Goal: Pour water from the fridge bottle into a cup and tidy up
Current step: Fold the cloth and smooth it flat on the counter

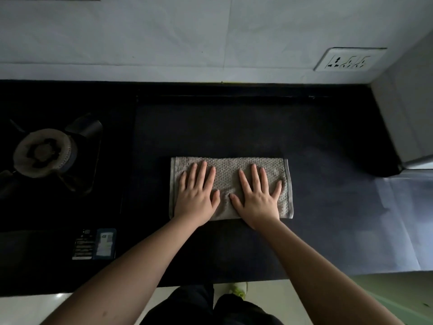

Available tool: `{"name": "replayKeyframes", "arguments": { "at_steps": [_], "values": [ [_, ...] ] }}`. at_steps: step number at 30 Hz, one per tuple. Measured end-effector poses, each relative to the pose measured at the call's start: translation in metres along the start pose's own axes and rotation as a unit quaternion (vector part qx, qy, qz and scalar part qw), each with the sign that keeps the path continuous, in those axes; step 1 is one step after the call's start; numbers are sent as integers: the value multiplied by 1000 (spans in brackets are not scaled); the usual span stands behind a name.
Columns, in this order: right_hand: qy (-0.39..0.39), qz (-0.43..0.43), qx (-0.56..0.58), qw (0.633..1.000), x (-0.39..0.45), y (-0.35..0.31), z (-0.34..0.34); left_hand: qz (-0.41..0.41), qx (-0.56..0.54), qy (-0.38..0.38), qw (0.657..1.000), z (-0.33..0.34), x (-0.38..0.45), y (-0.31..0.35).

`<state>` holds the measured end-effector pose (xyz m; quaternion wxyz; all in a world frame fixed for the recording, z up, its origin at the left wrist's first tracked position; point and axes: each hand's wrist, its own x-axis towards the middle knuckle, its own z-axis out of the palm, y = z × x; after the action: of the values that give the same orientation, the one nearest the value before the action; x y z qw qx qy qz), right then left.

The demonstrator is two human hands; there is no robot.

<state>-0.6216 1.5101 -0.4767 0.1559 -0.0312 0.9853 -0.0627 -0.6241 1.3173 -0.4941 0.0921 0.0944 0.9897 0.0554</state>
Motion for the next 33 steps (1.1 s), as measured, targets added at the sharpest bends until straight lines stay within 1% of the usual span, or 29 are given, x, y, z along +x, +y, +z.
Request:
{"name": "replayKeyframes", "arguments": {
  "at_steps": [3, 6, 10, 16, 20, 23, 26, 29, 33],
  "values": [
    [-5, 11, 0, 1000, 23, 3, -8, 18, 9, -6, 1000, -8, 28, -3],
    [-16, 21, 10, 1000, 42, 7, -17, 31, 17, -31, 999, -15, 56, -6],
    [-38, 21, 20, 999, 58, 13, -26, 98, 35, -60, 993, -23, 90, -15],
    [-35, 32, 13, 999, 81, 21, -33, 99, 43, -51, 993, -24, 116, -12],
    [-36, 41, 22, 998, 78, 20, -33, 88, 25, -2, 996, -21, 104, -11],
    [-20, 46, 29, 998, 50, 16, -24, 75, 14, -3, 997, -17, 84, -5],
    [-1, 36, 30, 999, 7, 17, -8, 77, 22, 0, 997, -8, 46, 3],
    [2, 33, 24, 999, -29, 21, 2, 91, 17, 9, 996, 1, 9, 14],
    [6, 28, 24, 999, -68, 29, 12, 89, 7, 19, 996, 10, -30, 31]
  ]
}}
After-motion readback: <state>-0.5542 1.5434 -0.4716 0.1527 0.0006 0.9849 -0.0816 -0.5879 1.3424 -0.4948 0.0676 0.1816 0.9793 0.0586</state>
